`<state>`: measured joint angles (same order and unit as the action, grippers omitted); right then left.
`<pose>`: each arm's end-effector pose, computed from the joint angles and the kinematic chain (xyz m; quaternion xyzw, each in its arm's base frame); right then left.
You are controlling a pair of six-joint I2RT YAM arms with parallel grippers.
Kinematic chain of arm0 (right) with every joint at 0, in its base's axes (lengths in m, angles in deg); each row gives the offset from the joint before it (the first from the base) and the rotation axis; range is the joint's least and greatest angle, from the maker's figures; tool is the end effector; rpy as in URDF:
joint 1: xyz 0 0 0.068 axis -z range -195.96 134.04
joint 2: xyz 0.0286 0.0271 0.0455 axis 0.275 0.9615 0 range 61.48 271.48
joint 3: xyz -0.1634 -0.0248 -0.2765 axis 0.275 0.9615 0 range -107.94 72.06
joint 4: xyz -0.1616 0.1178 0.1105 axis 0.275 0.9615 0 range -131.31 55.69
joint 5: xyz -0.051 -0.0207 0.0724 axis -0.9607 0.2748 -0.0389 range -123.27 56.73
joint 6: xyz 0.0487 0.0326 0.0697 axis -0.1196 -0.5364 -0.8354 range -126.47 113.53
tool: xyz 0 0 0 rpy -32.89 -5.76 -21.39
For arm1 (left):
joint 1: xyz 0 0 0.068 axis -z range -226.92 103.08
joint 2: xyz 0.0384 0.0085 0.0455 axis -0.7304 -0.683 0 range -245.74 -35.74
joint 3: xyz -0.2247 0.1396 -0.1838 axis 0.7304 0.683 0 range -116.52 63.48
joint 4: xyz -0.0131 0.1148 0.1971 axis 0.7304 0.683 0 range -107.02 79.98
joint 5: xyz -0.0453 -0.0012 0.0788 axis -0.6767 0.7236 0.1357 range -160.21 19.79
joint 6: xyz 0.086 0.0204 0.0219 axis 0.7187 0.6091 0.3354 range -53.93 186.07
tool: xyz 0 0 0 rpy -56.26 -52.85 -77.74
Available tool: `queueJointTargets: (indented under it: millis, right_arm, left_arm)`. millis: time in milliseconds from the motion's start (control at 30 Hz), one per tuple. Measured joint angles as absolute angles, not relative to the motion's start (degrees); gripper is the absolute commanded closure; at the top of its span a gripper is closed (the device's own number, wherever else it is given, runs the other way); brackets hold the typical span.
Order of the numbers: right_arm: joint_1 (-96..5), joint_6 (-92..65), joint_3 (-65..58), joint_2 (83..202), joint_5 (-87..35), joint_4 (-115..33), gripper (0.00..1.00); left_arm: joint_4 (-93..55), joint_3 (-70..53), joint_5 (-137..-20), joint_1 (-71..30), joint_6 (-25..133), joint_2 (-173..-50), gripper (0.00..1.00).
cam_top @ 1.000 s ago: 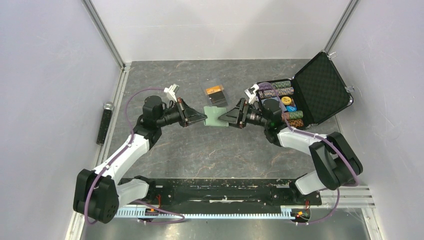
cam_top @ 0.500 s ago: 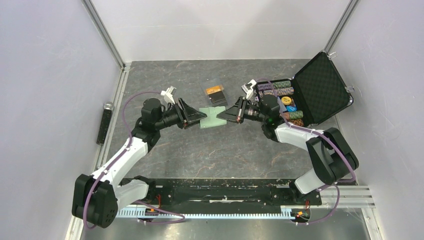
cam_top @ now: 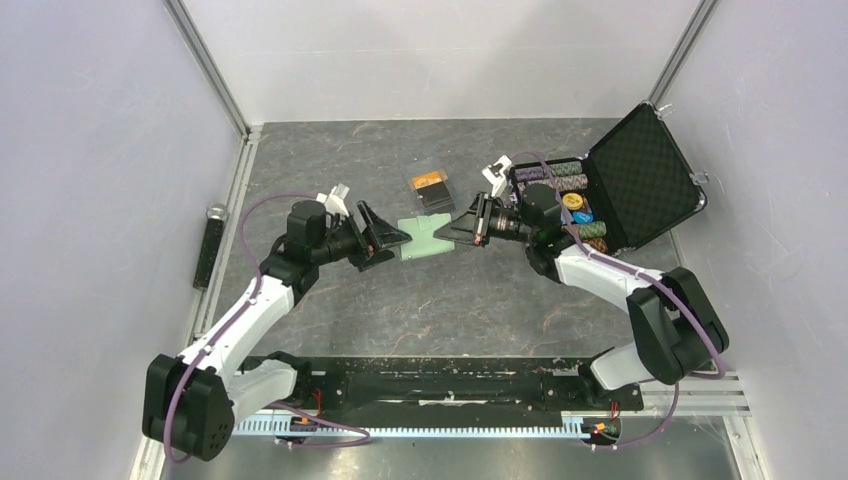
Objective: Put the credit cards into the card holder
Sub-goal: Open the card holder at the center of the board.
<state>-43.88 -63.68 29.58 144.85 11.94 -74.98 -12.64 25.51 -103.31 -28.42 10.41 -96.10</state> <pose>0.2484 0.1971 0.3178 -0.0707 0.7344 0.6253 0.2544 0.1831 -0.1082 0.2987 -0.1185 0.8213 -0.4965 0.2547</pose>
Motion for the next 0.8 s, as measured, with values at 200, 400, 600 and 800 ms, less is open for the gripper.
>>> queueJointTargets:
  millis: [200,400,600,800]
  right_arm:
    - [-43.9,-62.4,29.2,144.8,11.9,-72.6,0.93]
    - [-43.9,-61.8,29.2,144.8,11.9,-70.8,0.77]
    - [-43.9,-61.3,29.2,144.8,11.7,-69.8,0.64]
    - [-44.1,-59.3,28.5,144.3,11.2,-66.6,0.29]
  left_arm:
    - [-17.9,26.8,-105.5,-28.4,9.8,-97.7,0.32]
    - [-25.0,27.8,-109.3,-28.3,8.2,-99.1,0.65]
    - [-28.9,27.8,-112.4,-28.0,7.3,-99.6,0.97]
    - [-27.9,26.3,-113.2,-27.8,7.9,-99.7,0.98]
